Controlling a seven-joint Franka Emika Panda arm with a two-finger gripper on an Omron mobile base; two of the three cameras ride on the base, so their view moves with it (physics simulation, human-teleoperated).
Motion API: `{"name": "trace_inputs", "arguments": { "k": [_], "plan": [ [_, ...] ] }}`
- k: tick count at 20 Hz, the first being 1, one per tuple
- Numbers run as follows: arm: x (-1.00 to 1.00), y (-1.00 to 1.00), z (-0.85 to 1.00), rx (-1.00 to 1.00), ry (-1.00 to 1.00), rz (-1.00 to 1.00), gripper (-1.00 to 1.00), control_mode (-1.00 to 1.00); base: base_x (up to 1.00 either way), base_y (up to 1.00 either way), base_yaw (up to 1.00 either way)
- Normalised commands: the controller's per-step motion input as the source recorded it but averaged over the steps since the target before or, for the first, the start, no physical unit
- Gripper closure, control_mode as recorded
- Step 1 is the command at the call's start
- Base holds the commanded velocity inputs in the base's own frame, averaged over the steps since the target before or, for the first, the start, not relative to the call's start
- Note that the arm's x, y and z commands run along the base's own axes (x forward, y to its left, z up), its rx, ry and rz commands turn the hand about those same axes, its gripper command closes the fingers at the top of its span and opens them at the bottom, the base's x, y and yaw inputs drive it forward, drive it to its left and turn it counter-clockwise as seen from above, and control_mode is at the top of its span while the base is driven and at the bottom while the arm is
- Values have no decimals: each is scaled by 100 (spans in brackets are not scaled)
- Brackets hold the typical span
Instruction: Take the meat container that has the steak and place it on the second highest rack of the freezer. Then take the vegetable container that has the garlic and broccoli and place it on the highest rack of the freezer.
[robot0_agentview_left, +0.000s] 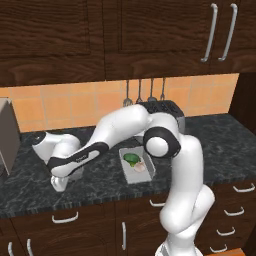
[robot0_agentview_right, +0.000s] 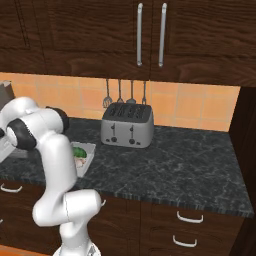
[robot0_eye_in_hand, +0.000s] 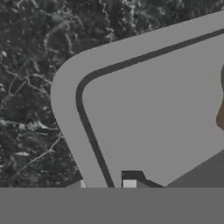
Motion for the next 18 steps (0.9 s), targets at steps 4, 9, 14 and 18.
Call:
{"name": "trace_inputs", "arguments": {
  "k": [4, 9, 14, 18],
  "plan": [
    [-49, -53, 99, 0, -1, 0, 100, -100, 0, 0, 0],
    [-66, -67, 94, 0, -4, 0, 100, -100, 0, 0, 0],
    [-88, -93, 58, 0, 0, 0, 100, -100, 0, 0, 0],
    [-75, -100, 28, 0, -1, 0, 100, -100, 0, 0, 0]
  ]
}}
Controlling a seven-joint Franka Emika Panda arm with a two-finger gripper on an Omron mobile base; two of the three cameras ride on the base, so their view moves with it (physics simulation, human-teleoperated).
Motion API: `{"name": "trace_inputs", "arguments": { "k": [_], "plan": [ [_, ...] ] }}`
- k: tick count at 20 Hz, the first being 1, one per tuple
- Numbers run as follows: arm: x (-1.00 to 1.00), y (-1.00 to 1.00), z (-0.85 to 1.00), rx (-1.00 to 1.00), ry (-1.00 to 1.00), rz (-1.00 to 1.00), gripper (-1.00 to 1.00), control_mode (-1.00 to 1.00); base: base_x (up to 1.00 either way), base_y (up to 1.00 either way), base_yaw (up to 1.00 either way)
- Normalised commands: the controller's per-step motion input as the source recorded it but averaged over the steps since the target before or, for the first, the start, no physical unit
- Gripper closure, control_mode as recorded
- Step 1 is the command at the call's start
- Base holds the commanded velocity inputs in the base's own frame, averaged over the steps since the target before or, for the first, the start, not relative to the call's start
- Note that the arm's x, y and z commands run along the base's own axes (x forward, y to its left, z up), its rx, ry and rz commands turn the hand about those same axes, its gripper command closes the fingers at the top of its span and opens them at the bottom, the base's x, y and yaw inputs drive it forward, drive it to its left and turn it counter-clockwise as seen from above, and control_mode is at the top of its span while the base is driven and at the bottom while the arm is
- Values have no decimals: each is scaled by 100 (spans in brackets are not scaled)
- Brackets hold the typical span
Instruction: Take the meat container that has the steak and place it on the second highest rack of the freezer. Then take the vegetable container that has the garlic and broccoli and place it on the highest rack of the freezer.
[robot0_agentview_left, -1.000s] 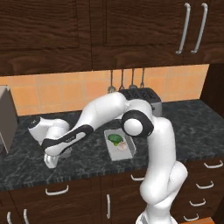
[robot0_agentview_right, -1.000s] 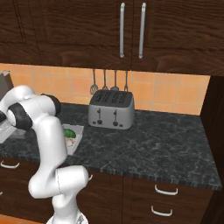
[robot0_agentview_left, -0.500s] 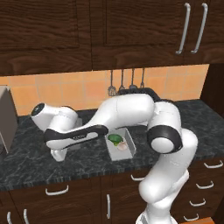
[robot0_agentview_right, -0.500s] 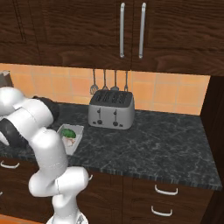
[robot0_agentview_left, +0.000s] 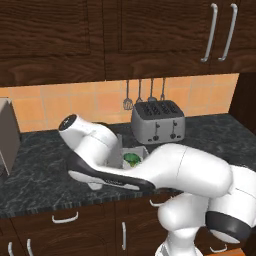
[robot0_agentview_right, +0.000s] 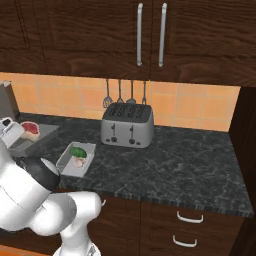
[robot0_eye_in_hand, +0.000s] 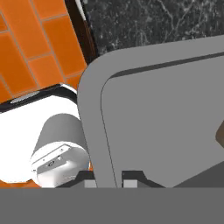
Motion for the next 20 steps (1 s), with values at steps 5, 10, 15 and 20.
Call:
{"name": "trace_inputs", "arguments": {
  "k": [5, 10, 15, 20],
  "plan": [
    [-38, -100, 62, 0, 0, 0, 100, -100, 0, 0, 0],
    [-36, -100, 42, 0, -9, 0, 100, -100, 0, 0, 0],
    [-26, -89, 56, 0, -11, 0, 100, -100, 0, 0, 0],
    [-31, -84, 47, 0, -12, 0, 100, -100, 0, 0, 0]
  ]
}}
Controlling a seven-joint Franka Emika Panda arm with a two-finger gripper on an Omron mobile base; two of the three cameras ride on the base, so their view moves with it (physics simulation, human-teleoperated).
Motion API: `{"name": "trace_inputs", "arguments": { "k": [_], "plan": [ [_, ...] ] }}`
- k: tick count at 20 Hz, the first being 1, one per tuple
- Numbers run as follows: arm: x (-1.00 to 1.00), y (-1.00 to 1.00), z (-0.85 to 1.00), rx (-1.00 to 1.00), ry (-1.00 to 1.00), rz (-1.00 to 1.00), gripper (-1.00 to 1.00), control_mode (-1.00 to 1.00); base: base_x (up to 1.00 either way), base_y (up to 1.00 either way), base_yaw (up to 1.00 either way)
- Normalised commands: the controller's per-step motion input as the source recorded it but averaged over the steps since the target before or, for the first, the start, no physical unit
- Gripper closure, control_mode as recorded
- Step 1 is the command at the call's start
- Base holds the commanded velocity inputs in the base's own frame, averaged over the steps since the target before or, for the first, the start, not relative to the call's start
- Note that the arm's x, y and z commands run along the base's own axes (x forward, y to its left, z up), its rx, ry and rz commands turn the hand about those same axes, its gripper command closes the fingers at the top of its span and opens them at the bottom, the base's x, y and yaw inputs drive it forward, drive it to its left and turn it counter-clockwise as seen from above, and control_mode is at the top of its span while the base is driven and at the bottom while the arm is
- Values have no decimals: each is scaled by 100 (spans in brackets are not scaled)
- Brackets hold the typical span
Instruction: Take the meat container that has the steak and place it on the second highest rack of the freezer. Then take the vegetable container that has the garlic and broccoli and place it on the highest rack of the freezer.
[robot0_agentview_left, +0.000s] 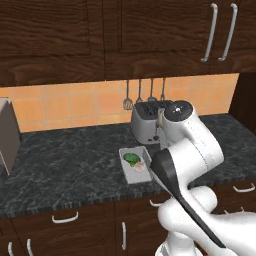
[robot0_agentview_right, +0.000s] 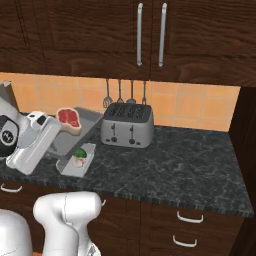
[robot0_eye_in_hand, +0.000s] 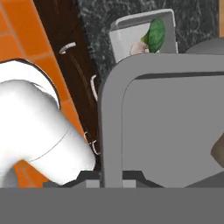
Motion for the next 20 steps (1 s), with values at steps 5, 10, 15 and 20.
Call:
{"name": "trace_inputs", "arguments": {
  "k": [5, 10, 15, 20],
  "plan": [
    [-12, -55, 15, 1, 0, 0, 100, -100, 0, 0, 0],
    [0, -1, 0, 0, 1, 0, 100, -100, 0, 0, 0],
    [0, 1, 0, 0, 0, 0, 100, 100, -31, 33, -10],
    [0, 0, 0, 0, 0, 0, 100, 100, -53, 48, -48]
  ]
}}
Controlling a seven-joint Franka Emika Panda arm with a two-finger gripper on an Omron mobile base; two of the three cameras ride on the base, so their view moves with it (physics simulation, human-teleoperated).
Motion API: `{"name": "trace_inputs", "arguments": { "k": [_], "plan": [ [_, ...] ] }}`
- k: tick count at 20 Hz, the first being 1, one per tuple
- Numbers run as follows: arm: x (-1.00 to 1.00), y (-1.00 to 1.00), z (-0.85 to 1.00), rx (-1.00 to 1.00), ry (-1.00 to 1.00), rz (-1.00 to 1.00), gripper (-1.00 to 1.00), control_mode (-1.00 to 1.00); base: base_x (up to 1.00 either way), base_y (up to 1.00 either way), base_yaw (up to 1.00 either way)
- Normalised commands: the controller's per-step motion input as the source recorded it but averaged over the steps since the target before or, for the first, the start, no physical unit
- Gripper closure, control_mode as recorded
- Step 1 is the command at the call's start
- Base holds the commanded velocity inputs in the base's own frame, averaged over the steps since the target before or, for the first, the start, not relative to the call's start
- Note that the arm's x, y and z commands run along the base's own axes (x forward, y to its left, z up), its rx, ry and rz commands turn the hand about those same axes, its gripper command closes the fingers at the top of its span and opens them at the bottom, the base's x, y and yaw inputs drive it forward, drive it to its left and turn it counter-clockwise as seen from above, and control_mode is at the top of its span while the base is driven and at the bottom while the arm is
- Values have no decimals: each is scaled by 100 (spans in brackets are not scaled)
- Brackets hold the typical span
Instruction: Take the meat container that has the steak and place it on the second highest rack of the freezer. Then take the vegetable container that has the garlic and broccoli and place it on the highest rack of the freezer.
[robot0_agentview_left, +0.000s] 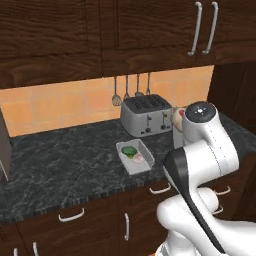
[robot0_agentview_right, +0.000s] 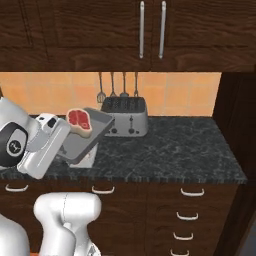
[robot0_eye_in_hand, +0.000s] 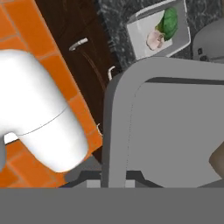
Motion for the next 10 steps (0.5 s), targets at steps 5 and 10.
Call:
{"name": "trace_inputs", "arguments": {
  "k": [5, 10],
  "plan": [
    [0, 0, 0, 0, 0, 0, 100, 100, -64, 14, -60],
    [0, 0, 0, 0, 0, 0, 100, 100, -67, 34, -76]
  ]
}}
